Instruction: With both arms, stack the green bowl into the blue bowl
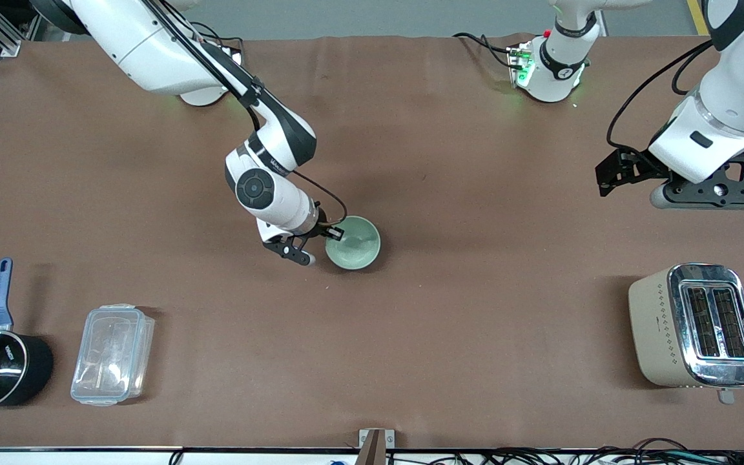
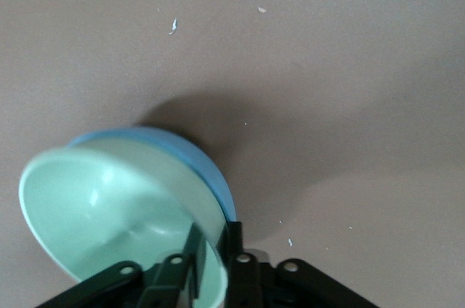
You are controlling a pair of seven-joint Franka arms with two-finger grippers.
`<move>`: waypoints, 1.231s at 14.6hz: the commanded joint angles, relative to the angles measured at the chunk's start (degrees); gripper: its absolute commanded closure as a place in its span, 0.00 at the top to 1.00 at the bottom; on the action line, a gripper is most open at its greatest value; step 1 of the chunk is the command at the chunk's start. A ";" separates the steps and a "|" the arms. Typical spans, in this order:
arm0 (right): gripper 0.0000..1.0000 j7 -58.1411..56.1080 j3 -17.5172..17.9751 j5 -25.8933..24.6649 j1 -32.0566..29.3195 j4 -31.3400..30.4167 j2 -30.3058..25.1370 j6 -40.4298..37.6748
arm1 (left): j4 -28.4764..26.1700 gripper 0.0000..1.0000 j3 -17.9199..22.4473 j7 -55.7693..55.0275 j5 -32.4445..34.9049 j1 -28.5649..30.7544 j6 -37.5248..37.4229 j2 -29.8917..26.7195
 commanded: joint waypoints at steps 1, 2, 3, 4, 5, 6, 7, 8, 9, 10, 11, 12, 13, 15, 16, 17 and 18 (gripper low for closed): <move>0.63 1.50 0.47 -1.13 -0.75 0.06 0.14 0.17 | -0.66 1.00 -0.05 1.12 -0.96 0.53 0.12 -1.30; 0.71 1.50 0.47 -1.13 -1.01 0.06 0.14 -0.01 | -0.84 1.00 0.04 1.12 -1.31 0.88 0.55 -1.39; 0.77 1.32 0.47 -1.13 -1.10 0.24 -0.20 -0.18 | -0.75 1.00 0.39 1.12 -1.75 0.63 0.64 -1.48; 0.84 1.23 0.56 -1.13 -1.19 0.50 -0.90 -1.66 | -0.92 1.00 0.56 1.21 -1.76 0.54 0.64 -1.48; 0.90 1.15 0.47 -1.22 -1.54 0.68 -2.65 -4.29 | -1.10 1.00 1.09 1.38 -1.76 -0.07 0.47 -1.83; 0.95 1.15 0.56 -2.53 -2.15 0.68 -5.98 -7.36 | -1.28 1.00 2.75 1.99 -1.76 -1.39 0.12 -2.35; 0.98 1.06 0.65 -5.33 -2.41 0.59 -9.05 -11.31 | -2.15 1.00 5.20 3.04 -1.84 -3.40 0.03 -3.14; 1.00 1.06 0.65 -8.40 -3.20 0.68 -12.39 -16.83 | -2.68 1.00 6.18 3.66 -1.84 -4.12 0.03 -3.67; 1.00 0.97 0.73 -10.60 -4.34 0.68 -15.56 -20.36 | -2.77 1.00 6.19 3.67 -1.84 -4.04 0.03 -3.94; 1.00 0.71 0.65 -11.76 -5.48 0.68 -18.81 -22.57 | -3.03 1.00 6.10 3.58 -1.84 -3.95 0.03 -4.29; 1.00 0.36 0.56 -11.86 -7.58 0.68 -22.23 -24.60 | -3.30 1.00 6.02 3.58 -1.84 -3.95 0.03 -4.46; 1.00 -1.39 0.21 -11.86 -9.08 0.77 -25.40 -25.84 | -3.04 1.00 5.93 3.67 -1.84 -3.95 -0.06 -4.47; 1.00 -4.54 -1.36 -11.86 -10.14 0.77 -28.48 -27.68 | -3.04 1.00 5.84 3.67 -1.84 -4.03 -0.06 -4.47; 1.00 -13.66 -8.64 -11.16 -9.98 1.99 -33.50 -32.15 | -3.04 1.00 5.75 4.28 -1.84 -3.77 -0.49 -4.55; 1.00 -18.67 -10.93 -10.89 -9.98 3.22 -34.91 -34.70 | -3.04 1.00 5.84 5.85 -1.84 -3.51 -0.85 -4.47; 1.00 -23.76 -13.22 -9.93 -9.98 5.66 -35.53 -38.29 | -3.04 1.00 6.10 7.87 -1.84 -2.90 -0.94 -4.47; 1.00 -28.86 -15.41 -7.92 -10.06 9.78 -35.54 -44.51 | -3.12 1.00 6.02 8.76 -1.84 -2.02 -0.94 -4.47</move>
